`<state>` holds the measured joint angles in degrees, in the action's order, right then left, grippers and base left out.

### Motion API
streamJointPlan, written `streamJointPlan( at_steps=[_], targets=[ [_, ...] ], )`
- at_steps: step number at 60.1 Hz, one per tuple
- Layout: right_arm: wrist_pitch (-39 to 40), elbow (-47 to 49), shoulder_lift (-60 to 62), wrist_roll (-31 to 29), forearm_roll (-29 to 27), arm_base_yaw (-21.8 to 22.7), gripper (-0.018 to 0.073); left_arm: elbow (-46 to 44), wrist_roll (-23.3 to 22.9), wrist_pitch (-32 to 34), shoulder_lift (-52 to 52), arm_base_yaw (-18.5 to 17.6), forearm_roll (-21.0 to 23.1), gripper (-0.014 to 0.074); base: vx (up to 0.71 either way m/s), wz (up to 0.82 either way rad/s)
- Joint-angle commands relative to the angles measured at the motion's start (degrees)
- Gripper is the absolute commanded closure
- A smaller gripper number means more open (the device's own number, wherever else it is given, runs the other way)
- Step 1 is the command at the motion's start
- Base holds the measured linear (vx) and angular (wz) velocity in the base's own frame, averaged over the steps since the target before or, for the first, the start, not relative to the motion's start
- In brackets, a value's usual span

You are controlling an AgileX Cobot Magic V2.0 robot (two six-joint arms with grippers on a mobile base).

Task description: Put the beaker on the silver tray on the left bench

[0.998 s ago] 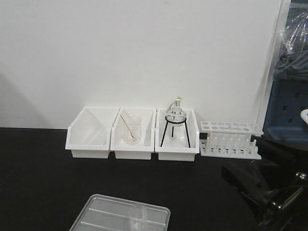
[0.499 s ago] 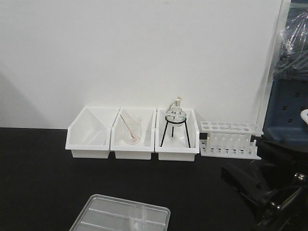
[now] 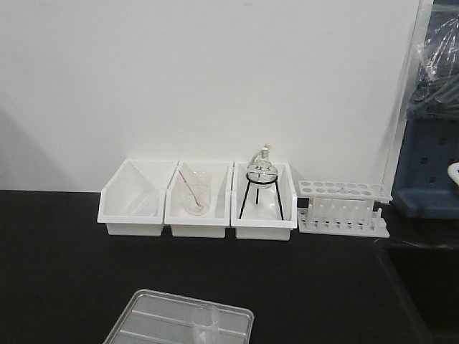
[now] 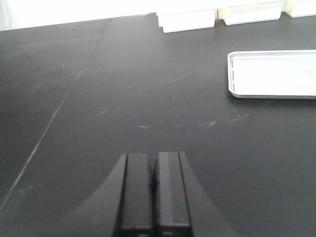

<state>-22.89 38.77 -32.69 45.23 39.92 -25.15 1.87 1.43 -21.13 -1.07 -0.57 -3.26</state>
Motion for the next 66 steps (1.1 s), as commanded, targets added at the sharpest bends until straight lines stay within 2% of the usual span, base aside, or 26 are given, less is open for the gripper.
streamJointPlan(
  at_steps=[1,6,13,17,24,32,42,49,53,66],
  targets=[
    [-2.59,1.77,3.74,-13.95,-5.76,0.43,0.0434,1.14,-0.1,4.61,-0.4,-0.31,0.16,0.0595,0.0,0.0],
    [-3.08,1.77,8.16,-25.08,-10.95,4.08,0.0571,1.14,-0.1,4.61,-0.4,-0.31,0.16,0.0595,0.0,0.0],
    [-3.4,1.71,13.5,-34.71,-18.6,12.26,0.0575,1.14,-0.1,4.61,-0.4,-0.31,0.16,0.0595,0.0,0.0],
    [-3.46,0.55,16.14,-37.62,-21.2,16.08,0.0576,1.14,-0.1,4.61,-0.4,-0.31,0.16,0.0595,0.0,0.0],
    [-1.69,-5.56,21.93,-37.37,-25.32,20.53,0.0575,1.14,-0.1,4.61,-0.4,-0.31,0.16,0.0595,0.0,0.0],
    [6.22,-16.67,28.41,-37.37,-30.14,22.69,0.0575,1.14,-0.1,4.61,-0.4,-0.31,0.16,0.0595,0.0,0.0],
    [15.4,-31.81,34.07,-37.38,-30.97,24.89,0.0575,1.14,-0.1,4.61,-0.4,-0.31,0.16,0.0595,0.0,0.0],
    [23.66,-41.23,34.02,-37.26,-31.38,24.84,0.0575,1.14,-0.1,4.61,-0.4,-0.31,0.16,0.0595,0.0,0.0],
    [19.3,-40.6,34.02,-37.19,-31.62,24.86,0.0575,1.14,-0.1,4.61,-0.4,-0.31,0.16,0.0595,0.0,0.0],
    [19.41,-40.87,33.97,-37.81,-31.06,26.4,0.0573,1.14,-0.1,4.61,-0.4,-0.31,0.16,0.0595,0.0,0.0]
  ],
)
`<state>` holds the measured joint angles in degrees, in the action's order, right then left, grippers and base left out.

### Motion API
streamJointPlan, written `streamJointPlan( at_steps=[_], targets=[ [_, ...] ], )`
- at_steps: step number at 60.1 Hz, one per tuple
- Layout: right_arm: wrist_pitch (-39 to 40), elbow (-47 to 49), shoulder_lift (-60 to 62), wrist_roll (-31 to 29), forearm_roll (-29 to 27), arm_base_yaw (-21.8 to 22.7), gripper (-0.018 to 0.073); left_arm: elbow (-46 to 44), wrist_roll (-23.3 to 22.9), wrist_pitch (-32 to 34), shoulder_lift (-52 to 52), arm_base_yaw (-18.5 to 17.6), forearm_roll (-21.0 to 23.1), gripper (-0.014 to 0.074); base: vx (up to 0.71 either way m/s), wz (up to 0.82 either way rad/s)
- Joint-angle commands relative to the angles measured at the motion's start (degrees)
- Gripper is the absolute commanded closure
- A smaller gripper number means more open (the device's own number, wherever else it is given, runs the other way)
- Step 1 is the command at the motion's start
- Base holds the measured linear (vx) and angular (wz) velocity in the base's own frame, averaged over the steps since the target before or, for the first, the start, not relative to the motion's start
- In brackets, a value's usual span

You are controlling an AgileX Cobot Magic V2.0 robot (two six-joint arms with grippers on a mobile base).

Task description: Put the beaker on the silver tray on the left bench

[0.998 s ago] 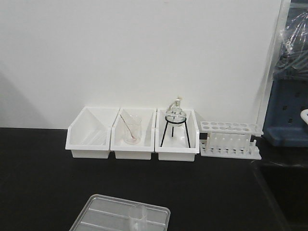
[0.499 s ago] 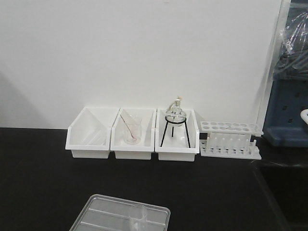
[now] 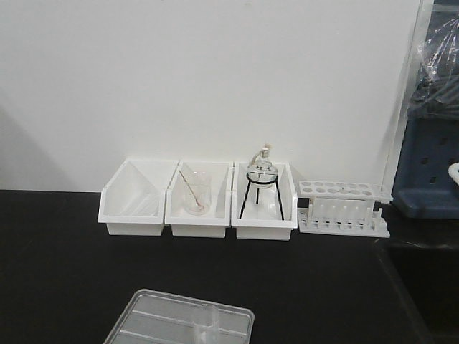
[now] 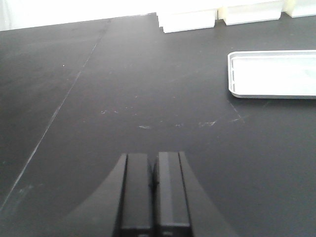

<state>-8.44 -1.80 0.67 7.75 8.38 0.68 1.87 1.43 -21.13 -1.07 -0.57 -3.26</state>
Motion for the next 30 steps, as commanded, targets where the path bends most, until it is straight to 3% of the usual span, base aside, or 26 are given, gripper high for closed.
streamJointPlan(
  at_steps=[1,30],
  targets=[
    [4.97,-0.3,0.61,-0.34,0.48,0.58,0.0573,1.14,-0.1,4.61,-0.4,-0.31,0.16,0.0595,0.0,0.0],
    [4.97,-0.3,0.61,-0.34,0.48,0.58,0.0573,1.14,-0.1,4.61,-0.4,-0.31,0.16,0.0595,0.0,0.0]
  ],
)
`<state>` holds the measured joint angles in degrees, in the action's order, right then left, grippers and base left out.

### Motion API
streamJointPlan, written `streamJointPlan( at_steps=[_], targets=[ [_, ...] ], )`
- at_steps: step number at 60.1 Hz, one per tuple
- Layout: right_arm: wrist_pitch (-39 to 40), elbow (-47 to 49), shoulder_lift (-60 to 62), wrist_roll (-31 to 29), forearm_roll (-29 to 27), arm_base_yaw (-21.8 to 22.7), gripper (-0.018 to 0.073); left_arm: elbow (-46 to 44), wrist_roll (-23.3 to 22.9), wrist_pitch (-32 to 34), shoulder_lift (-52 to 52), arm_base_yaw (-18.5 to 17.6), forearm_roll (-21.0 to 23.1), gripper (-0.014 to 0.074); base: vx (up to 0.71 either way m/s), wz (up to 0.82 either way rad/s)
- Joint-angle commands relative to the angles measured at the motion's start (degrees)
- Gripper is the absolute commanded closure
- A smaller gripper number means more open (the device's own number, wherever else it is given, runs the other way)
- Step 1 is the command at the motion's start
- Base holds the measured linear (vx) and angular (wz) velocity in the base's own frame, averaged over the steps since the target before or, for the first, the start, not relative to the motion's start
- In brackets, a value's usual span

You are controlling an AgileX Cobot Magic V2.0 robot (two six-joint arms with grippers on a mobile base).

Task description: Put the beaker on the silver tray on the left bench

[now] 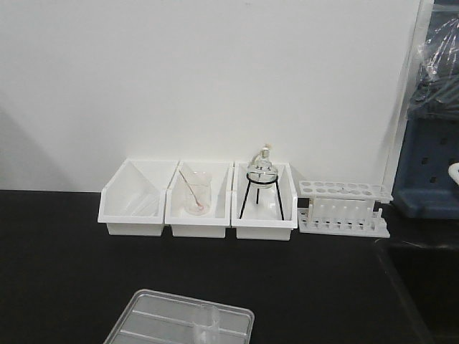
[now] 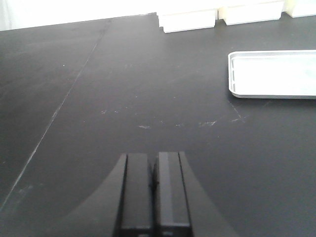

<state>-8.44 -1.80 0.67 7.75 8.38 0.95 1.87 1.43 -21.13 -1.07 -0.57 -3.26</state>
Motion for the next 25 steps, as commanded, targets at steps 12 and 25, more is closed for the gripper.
streamJointPlan(
  at_steps=[12,25],
  targets=[
    [4.97,-0.3,0.61,-0.34,0.48,0.31,0.0573,1.14,-0.1,4.61,-0.4,-0.31,0.16,0.0595,0.0,0.0],
    [4.97,-0.3,0.61,-0.34,0.48,0.31,0.0573,1.14,-0.1,4.61,-0.4,-0.31,0.16,0.0595,0.0,0.0]
  ],
)
